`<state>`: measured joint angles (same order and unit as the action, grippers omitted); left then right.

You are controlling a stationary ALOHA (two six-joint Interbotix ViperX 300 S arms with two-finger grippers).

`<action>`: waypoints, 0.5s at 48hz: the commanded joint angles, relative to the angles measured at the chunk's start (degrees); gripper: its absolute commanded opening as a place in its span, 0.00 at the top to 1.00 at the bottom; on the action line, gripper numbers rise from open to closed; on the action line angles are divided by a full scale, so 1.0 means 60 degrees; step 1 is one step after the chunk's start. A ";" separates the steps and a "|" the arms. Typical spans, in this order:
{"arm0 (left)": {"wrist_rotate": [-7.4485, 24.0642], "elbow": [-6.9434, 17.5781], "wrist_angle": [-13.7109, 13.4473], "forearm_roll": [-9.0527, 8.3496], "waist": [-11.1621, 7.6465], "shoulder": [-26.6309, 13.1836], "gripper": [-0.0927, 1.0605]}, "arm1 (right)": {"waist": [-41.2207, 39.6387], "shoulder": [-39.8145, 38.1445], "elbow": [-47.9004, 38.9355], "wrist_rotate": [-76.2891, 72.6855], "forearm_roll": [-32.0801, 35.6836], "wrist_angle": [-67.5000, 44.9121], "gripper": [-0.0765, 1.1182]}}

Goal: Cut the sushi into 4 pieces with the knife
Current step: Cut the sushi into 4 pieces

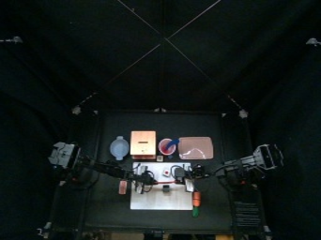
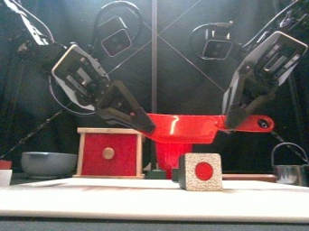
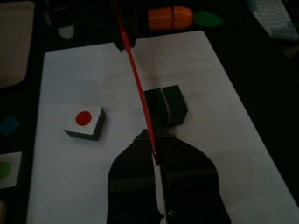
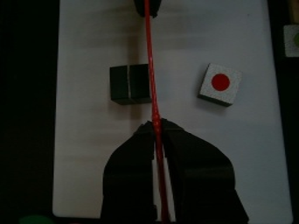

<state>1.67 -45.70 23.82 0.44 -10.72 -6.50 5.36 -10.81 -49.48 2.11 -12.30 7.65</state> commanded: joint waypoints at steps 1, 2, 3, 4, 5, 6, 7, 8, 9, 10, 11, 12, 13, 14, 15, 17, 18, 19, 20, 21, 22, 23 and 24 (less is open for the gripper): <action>0.0029 0.0381 0.0059 0.0146 -0.0337 -0.0205 0.81 | 0.0029 -0.0088 -0.0015 0.0015 -0.0176 -0.0117 0.89; 0.0044 0.0410 0.0073 0.0190 -0.0366 -0.0264 0.81 | 0.0059 -0.0073 -0.0029 0.0015 -0.0205 -0.0161 0.89; 0.0044 0.0454 0.0059 0.0205 -0.0396 -0.0337 0.81 | 0.0073 -0.0059 -0.0044 0.0015 -0.0220 -0.0176 0.89; 0.0044 0.0483 0.0059 0.0234 -0.0425 -0.0396 0.81 | 0.0103 -0.0059 -0.0044 0.0015 -0.0234 -0.0205 0.89; 0.0044 0.0513 0.0059 0.0234 -0.0439 -0.0439 0.81 | 0.0117 -0.0044 -0.0044 0.0015 -0.0249 -0.0220 0.89; 0.0044 0.0527 0.0059 0.0234 -0.0454 -0.0469 0.81 | 0.0146 -0.0029 -0.0059 0.0015 -0.0264 -0.0234 0.89; 0.0029 0.0557 0.0059 0.0249 -0.0469 -0.0498 0.81 | 0.0161 -0.0029 -0.0059 0.0015 -0.0278 -0.0249 0.89; 0.0015 0.0557 0.0059 0.0234 -0.0498 -0.0513 0.81 | 0.0190 -0.0029 -0.0059 0.0015 -0.0293 -0.0264 0.89; 0.0015 0.0571 0.0059 0.0234 -0.0513 -0.0527 0.81 | 0.0220 -0.0029 -0.0059 0.0015 -0.0293 -0.0249 0.89; 0.0015 0.0571 0.0059 0.0234 -0.0542 -0.0542 0.81 | 0.0220 -0.0015 -0.0059 0.0015 -0.0322 -0.0249 0.89; 0.0015 0.0571 0.0059 0.0249 -0.0586 -0.0542 0.81 | 0.0249 -0.0029 -0.0044 0.0015 -0.0337 -0.0264 0.89; 0.0015 0.0571 0.0059 0.0264 -0.0615 -0.0542 0.81 | 0.0264 -0.0015 -0.0044 0.0015 -0.0337 -0.0264 0.89; 0.0015 0.0571 0.0059 0.0278 -0.0630 -0.0542 0.81 | 0.0264 -0.0015 -0.0059 0.0015 -0.0366 -0.0278 0.89; 0.0015 0.0571 0.0059 0.0293 -0.0674 -0.0527 0.81 | 0.0278 -0.0015 -0.0059 0.0015 -0.0366 -0.0293 0.89; 0.0015 0.0571 0.0059 0.0322 -0.0688 -0.0527 0.81 | 0.0278 -0.0015 -0.0059 0.0015 -0.0396 -0.0293 0.89; 0.0015 0.0557 0.0059 0.0396 -0.0747 -0.0542 0.81 | 0.0278 0.0029 -0.0059 0.0015 -0.0410 -0.0322 0.89; 0.0015 0.0542 0.0059 0.0410 -0.0747 -0.0542 0.81 | 0.0278 0.0029 -0.0059 0.0015 -0.0410 -0.0352 0.89; 0.0015 0.0542 0.0059 0.0439 -0.0747 -0.0542 0.81 | 0.0278 0.0059 -0.0059 0.0015 -0.0410 -0.0366 0.89; 0.0015 0.0542 0.0059 0.0483 -0.0747 -0.0557 0.81 | 0.0278 0.0073 -0.0059 0.0015 -0.0410 -0.0366 0.89; 0.0015 0.0527 0.0059 0.0527 -0.0747 -0.0571 0.81 | 0.0278 0.0103 -0.0059 0.0015 -0.0396 -0.0396 0.89; 0.0015 0.0527 0.0059 0.0557 -0.0747 -0.0571 0.81 | 0.0278 0.0132 -0.0059 0.0015 -0.0381 -0.0410 0.89; 0.0029 0.0527 0.0059 0.0601 -0.0747 -0.0601 0.81 | 0.0278 0.0161 -0.0059 0.0015 -0.0381 -0.0425 0.89; 0.0029 0.0527 0.0059 0.0630 -0.0747 -0.0615 0.81 | 0.0278 0.0205 -0.0059 0.0015 -0.0381 -0.0425 0.89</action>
<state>1.58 -43.51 23.82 3.87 -13.45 -10.28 7.38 -9.40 -50.27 2.11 -14.68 5.80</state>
